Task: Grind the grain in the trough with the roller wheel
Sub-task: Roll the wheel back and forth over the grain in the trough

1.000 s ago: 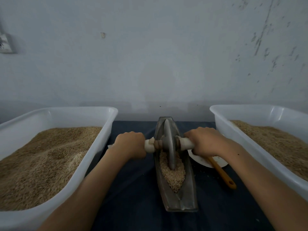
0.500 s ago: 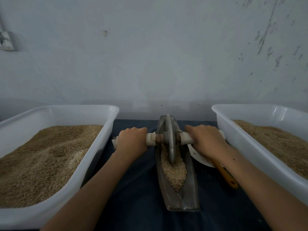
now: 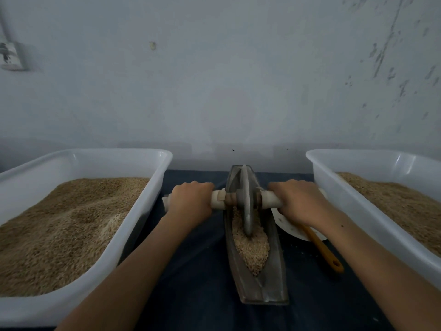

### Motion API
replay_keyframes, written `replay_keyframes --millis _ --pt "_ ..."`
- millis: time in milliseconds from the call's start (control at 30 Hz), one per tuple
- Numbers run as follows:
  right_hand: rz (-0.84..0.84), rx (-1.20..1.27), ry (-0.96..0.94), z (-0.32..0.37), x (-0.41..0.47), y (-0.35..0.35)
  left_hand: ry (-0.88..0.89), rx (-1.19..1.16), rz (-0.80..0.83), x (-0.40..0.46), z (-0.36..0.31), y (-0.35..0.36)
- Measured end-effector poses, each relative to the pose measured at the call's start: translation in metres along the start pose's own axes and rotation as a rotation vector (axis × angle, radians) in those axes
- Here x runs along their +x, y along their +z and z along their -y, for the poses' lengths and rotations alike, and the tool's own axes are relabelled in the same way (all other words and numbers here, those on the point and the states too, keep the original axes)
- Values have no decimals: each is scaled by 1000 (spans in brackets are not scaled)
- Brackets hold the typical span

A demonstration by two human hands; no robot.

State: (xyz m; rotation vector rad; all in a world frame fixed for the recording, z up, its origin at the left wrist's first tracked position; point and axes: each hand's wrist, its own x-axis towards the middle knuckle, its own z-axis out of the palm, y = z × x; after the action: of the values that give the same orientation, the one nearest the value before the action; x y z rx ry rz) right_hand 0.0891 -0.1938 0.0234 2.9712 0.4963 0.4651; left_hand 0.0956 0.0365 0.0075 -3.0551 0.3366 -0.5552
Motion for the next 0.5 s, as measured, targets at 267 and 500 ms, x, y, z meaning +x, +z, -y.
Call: replay_keyframes --millis 267,500 --pt "-94 -63 -31 1 0 2 -15 -24 -22 -4 2 4" --pt "332 82 -31 -7 -2 -14 84 73 170 2 0 -14"
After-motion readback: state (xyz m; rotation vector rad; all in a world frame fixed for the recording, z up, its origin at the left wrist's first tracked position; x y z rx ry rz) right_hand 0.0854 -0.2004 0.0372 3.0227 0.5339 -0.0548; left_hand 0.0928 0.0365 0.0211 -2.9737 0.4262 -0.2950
